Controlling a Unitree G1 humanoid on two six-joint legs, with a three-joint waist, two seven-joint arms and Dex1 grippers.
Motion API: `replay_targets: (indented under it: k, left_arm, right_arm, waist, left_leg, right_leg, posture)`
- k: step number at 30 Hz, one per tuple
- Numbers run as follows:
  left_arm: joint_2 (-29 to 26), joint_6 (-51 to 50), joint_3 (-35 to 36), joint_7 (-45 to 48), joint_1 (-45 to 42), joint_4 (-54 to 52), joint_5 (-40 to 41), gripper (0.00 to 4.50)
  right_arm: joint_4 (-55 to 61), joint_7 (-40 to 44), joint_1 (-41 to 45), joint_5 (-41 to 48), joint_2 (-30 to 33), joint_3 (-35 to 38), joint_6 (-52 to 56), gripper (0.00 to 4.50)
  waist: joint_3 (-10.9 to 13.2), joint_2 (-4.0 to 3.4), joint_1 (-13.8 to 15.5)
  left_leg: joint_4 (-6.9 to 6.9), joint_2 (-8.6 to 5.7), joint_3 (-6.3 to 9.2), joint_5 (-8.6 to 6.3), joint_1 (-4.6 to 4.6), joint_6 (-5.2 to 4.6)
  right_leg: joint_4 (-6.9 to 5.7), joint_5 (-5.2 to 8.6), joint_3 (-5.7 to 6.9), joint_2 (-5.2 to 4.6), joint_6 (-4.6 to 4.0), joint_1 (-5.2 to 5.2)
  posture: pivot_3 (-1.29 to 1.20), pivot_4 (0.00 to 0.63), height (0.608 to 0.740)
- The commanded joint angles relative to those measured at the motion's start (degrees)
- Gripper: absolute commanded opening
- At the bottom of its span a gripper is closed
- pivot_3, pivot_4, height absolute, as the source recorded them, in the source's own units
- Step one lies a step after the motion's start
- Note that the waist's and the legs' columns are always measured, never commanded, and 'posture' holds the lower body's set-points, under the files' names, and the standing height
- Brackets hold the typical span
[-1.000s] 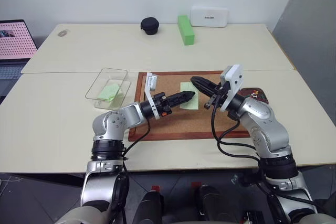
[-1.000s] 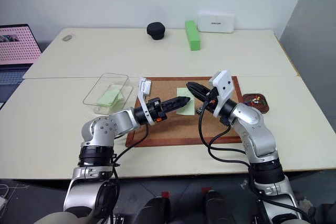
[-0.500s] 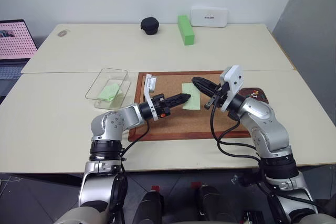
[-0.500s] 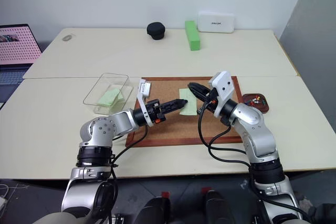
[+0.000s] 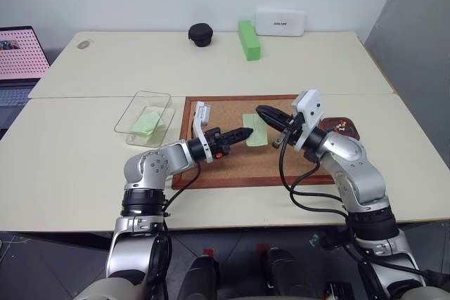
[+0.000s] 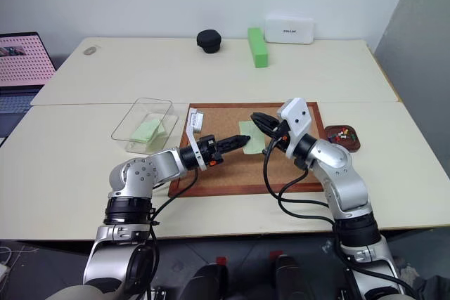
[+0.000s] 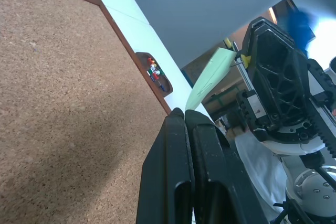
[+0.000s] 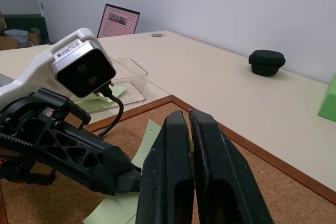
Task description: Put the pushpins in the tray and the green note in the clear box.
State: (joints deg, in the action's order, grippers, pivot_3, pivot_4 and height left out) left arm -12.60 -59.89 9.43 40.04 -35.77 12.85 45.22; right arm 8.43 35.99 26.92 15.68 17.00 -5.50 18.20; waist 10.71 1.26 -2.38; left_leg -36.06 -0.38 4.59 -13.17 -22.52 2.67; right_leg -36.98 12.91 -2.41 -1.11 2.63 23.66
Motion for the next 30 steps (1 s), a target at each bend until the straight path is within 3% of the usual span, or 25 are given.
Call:
replay_targets:
  k: [1, 11, 14, 18, 22, 27, 30]
  left_arm:
    - [-0.34, -0.53, 1.39, -0.97, -1.13, 1.41, 0.45, 0.01]
    - [-0.17, -0.92, 1.04, -1.62, -1.6, 1.75, 0.71, 0.01]
    - [-0.98, -0.51, -1.32, -0.04, -1.05, -1.15, -0.16, 0.01]
    - [-3.75, 6.08, -10.73, 3.58, 0.47, -10.69, -6.3, 0.01]
    - [-7.63, 19.14, -21.91, 7.58, 1.55, -16.55, -17.54, 0.01]
    - [-9.78, 34.01, -30.72, 10.2, 1.06, -16.41, -29.14, 0.01]
    - [-8.69, 40.47, -32.36, 9.53, -0.33, -13.02, -33.69, 0.01]
  right_arm:
    - [3.94, -0.31, 0.18, 2.41, -0.21, 1.91, 0.33, 0.0]
    - [5.43, -1.77, 0.23, 3.37, 0.01, 3.02, 1.97, 0.0]
    - [3.28, -5.67, -0.52, -0.14, 1.05, 4.54, 1.2, 0.0]
    - [-0.47, -13.56, -2.39, -3.23, 0.95, 8.65, 2.52, 0.0]
    - [-2.87, -20.38, -3.55, -4.22, 0.63, 13.45, 5.25, 0.0]
    - [-4.77, -27.66, -4.18, -4.8, 0.84, 18.84, 9.9, 0.0]
    - [-6.16, -29.23, -3.94, -4.44, 1.2, 20.81, 11.89, 0.0]
  waist:
    - [0.0, 0.0, -0.01]
    - [0.0, 0.0, -0.01]
    - [0.0, 0.0, 0.0]
    - [0.0, 0.0, 0.26]
    - [0.0, -0.01, 0.63]
    - [-0.01, -0.02, 0.56]
    - [-0.01, -0.02, 0.57]
  left_leg:
    - [0.0, 0.0, 0.0, 0.0, 0.0, 0.0]
    - [0.0, 0.0, 0.0, 0.0, 0.0, 0.0]
    - [0.0, 0.0, 0.0, 0.0, 0.0, 0.0]
    - [0.01, -0.02, -0.01, 0.0, -0.01, 0.0]
    - [0.02, -0.02, -0.04, 0.0, -0.04, 0.0]
    - [0.03, -0.02, -0.14, 0.0, -0.04, 0.0]
    - [0.03, -0.02, -0.14, -0.01, -0.06, -0.01]
  right_leg:
    - [0.0, 0.0, 0.0, 0.0, 0.0, 0.0]
    - [0.0, 0.0, 0.0, 0.0, 0.0, 0.0]
    - [0.0, 0.0, 0.0, 0.0, 0.0, 0.0]
    - [0.02, 0.0, -0.02, -0.02, -0.01, 0.0]
    - [0.03, -0.01, -0.06, -0.03, -0.03, 0.02]
    - [0.01, 0.01, -0.14, -0.02, -0.04, 0.07]
    - [0.02, 0.01, -0.14, -0.02, -0.03, 0.07]
  posture:
    - [0.0, 0.15, 0.74]
    - [0.0, 0.15, 0.74]
    - [0.0, 0.15, 0.74]
    - [0.0, 0.15, 0.74]
    - [0.0, 0.15, 0.74]
    - [0.0, 0.15, 0.74]
    - [0.0, 0.15, 0.74]
